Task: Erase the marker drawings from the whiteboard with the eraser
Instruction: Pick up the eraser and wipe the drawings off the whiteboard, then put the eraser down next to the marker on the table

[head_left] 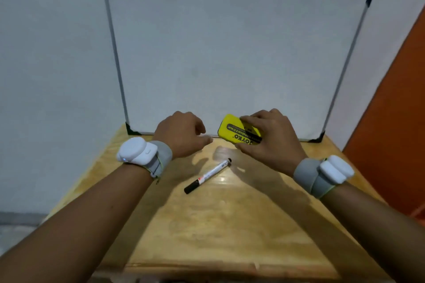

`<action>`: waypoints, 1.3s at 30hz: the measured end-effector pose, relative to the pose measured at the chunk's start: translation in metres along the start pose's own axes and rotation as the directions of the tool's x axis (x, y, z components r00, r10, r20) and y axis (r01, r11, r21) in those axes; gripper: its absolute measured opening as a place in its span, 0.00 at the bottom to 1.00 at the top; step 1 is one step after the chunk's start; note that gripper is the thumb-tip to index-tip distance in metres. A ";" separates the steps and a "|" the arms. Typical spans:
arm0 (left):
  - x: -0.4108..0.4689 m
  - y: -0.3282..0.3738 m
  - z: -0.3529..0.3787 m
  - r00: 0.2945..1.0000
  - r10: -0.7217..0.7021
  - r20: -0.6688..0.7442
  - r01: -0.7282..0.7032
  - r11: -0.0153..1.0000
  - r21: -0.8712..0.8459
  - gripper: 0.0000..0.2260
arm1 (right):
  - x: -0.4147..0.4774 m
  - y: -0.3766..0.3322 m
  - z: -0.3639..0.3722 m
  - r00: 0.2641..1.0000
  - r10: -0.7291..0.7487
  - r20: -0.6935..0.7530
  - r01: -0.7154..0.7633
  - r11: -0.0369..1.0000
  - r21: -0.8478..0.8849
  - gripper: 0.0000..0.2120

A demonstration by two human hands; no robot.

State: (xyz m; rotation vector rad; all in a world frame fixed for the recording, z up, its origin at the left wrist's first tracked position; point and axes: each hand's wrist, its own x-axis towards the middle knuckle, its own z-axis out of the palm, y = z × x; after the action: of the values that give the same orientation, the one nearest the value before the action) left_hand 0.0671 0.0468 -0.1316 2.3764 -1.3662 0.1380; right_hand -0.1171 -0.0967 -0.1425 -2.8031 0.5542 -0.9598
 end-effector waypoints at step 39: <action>0.039 -0.151 -0.018 0.998 0.040 0.057 -0.053 0.962 0.269 0.08 | 0.083 -0.045 0.077 0.985 -0.171 0.039 0.164 0.977 0.138 0.27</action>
State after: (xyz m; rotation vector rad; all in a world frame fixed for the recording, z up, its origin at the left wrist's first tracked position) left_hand 0.2172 0.0897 -0.1479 2.5854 -1.5123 0.2975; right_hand 0.0043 -0.0868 -0.1457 -2.7775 0.2398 -0.9140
